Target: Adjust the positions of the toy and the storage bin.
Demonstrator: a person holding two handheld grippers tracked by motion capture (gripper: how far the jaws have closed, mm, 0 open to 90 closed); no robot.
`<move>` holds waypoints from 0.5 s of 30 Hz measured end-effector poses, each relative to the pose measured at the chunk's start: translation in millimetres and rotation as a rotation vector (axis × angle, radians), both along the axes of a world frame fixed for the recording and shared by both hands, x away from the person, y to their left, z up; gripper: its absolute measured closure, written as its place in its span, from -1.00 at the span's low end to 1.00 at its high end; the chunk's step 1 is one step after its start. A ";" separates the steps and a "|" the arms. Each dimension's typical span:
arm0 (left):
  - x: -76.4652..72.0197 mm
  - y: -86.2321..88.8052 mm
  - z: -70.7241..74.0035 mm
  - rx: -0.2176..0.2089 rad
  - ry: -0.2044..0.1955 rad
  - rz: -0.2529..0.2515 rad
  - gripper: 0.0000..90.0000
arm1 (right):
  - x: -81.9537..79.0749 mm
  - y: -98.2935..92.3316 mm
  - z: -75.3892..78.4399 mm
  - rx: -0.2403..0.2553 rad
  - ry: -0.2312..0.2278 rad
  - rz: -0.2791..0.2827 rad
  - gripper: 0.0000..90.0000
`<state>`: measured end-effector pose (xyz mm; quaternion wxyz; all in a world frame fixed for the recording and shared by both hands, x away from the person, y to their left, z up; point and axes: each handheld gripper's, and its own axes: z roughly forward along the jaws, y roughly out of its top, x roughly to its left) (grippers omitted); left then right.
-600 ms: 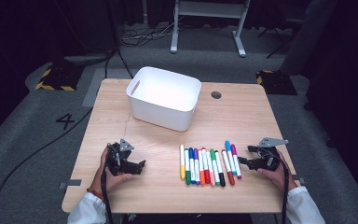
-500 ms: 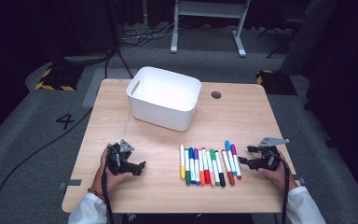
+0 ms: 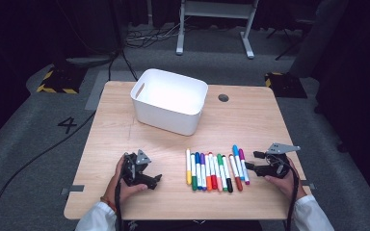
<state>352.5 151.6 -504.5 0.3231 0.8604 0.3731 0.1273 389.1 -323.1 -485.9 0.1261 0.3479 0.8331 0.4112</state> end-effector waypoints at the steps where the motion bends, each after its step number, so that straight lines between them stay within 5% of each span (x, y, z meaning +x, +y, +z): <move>1: 0.0 0.0 0.0 0.000 0.000 0.000 -1.00 | 0.0 0.0 0.0 0.000 0.000 0.000 -0.29; 9: 12.7 -56.5 0.5 0.001 0.000 -0.077 -1.00 | 0.6 6.3 0.2 -0.022 -0.011 -0.022 -0.17; 15: 19.2 -75.3 0.5 -0.001 0.002 -0.100 -1.00 | 10.6 9.0 -5.0 -0.015 -0.021 -0.058 0.02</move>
